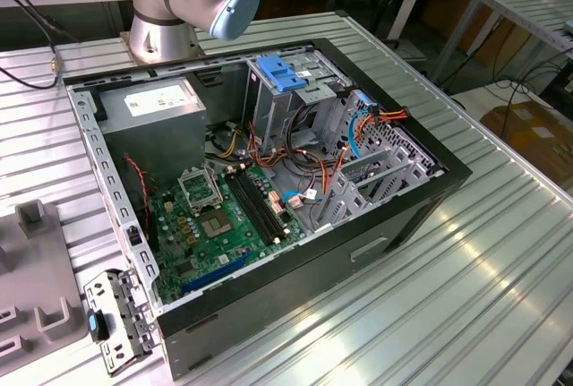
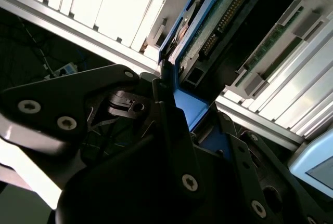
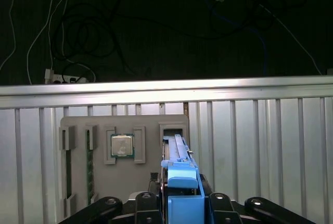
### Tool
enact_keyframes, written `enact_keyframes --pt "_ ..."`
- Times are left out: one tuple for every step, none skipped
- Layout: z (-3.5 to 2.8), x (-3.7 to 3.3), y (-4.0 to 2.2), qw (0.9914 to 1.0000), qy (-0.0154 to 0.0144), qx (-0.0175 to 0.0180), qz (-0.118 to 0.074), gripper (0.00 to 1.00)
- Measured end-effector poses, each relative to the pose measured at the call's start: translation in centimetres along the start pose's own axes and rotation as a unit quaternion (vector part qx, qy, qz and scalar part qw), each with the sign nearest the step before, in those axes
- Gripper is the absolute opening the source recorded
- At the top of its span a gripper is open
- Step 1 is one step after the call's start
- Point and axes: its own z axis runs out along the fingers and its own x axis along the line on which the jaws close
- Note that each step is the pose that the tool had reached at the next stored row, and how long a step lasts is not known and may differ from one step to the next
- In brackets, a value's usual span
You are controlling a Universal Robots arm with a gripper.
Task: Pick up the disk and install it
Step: 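Pick up the disk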
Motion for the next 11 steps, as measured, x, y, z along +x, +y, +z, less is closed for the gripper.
enact_keyframes --pt "-0.02 0.0 0.0 1.0 0.0 0.0 0.0 0.37" --pt "-0.04 0.0 0.0 1.0 0.0 0.0 0.0 0.37" --pt "-0.06 0.0 0.0 1.0 0.0 0.0 0.0 0.37" --pt "-0.09 0.0 0.0 1.0 0.0 0.0 0.0 0.37" --pt "-0.11 0.0 0.0 1.0 0.0 0.0 0.0 0.37" --pt "-0.14 0.0 0.0 1.0 0.0 0.0 0.0 0.37" --pt "-0.17 0.0 0.0 1.0 0.0 0.0001 0.0 0.37" --pt "-0.2 0.0 0.0 1.0 0.0 0.0 0.0 0.37" --pt "-0.22 0.0 0.0 1.0 0.0 0.0 0.0 0.37" --pt "-0.25 0.0 0.0 1.0 0.0 0.0 0.0 0.37" --pt "-0.27 0.0 0.0 1.0 0.0 0.0 0.0 0.37"
